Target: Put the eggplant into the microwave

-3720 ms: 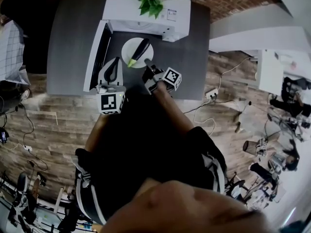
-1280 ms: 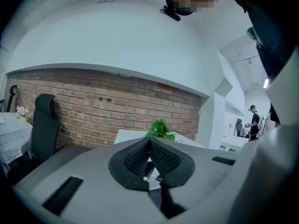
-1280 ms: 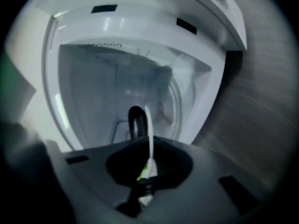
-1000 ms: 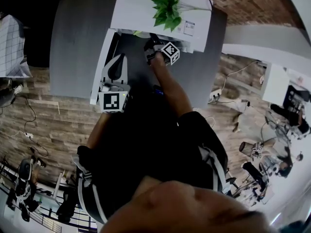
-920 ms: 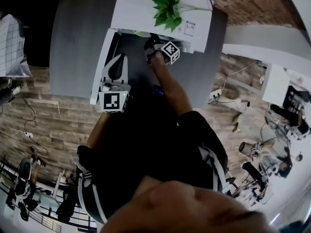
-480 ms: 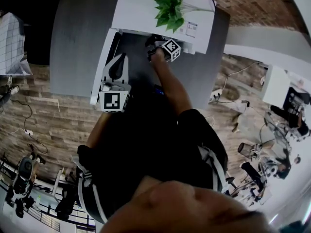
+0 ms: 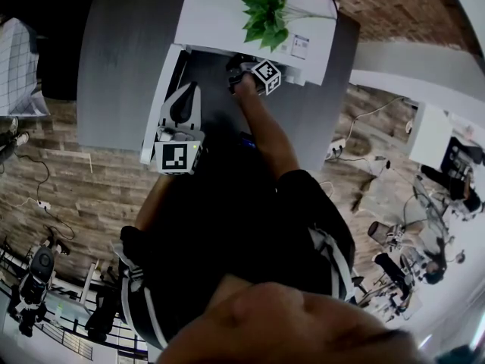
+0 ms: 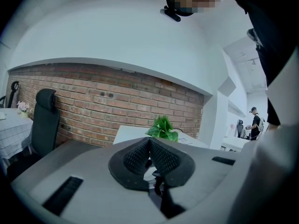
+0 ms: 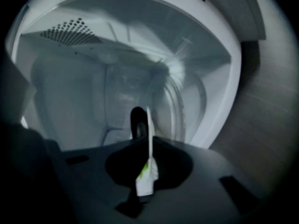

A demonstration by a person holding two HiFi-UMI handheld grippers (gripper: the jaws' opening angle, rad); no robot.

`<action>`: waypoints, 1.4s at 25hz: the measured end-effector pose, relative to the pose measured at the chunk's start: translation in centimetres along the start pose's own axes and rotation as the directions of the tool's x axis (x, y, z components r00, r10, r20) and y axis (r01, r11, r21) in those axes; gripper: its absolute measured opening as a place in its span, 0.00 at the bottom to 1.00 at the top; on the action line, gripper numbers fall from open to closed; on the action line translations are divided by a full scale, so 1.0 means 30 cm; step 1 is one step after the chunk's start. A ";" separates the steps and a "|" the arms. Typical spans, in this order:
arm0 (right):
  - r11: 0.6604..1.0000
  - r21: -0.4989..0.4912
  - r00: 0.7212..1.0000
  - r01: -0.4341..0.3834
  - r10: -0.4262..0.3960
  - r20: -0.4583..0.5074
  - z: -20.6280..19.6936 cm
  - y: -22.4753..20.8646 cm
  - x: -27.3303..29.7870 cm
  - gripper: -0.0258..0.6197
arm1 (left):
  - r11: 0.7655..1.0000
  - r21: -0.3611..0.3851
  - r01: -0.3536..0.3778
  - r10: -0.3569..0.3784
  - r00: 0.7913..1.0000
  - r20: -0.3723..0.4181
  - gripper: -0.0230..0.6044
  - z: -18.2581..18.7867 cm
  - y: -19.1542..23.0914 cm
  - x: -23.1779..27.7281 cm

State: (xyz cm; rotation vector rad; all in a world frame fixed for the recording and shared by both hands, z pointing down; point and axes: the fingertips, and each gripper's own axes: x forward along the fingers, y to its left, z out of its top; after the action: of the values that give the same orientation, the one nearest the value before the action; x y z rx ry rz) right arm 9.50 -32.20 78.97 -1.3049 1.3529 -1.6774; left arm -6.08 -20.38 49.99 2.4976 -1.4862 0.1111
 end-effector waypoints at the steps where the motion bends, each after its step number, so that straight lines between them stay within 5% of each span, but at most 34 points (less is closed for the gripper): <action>1: 1.000 -0.016 1.000 -0.009 0.009 0.001 0.001 0.002 0.003 0.10 | 1.000 -0.003 -0.001 0.001 1.000 -0.001 0.09 -0.001 0.000 -0.001; 13: 0.997 -0.076 1.000 -0.011 0.012 0.018 0.008 0.014 -0.006 0.10 | 1.000 -0.009 -0.003 0.003 1.000 -0.001 0.09 0.000 -0.002 -0.003; 22: 0.985 -0.174 1.000 -0.005 0.006 0.010 0.006 0.037 -0.016 0.23 | 1.000 -0.005 0.006 -0.006 1.000 -0.008 0.09 -0.010 -0.008 -0.003; 35: 0.905 -0.426 0.997 -0.008 -0.025 -0.070 -0.030 0.045 -0.019 0.29 | 1.000 -0.021 0.011 -0.012 1.000 -0.012 0.09 -0.016 -0.011 0.004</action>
State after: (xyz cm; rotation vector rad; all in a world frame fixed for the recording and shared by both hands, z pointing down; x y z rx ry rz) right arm 8.68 -31.77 77.52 -1.4963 1.8366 -1.4956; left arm -5.70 -20.21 50.41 2.4848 -1.4607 0.1080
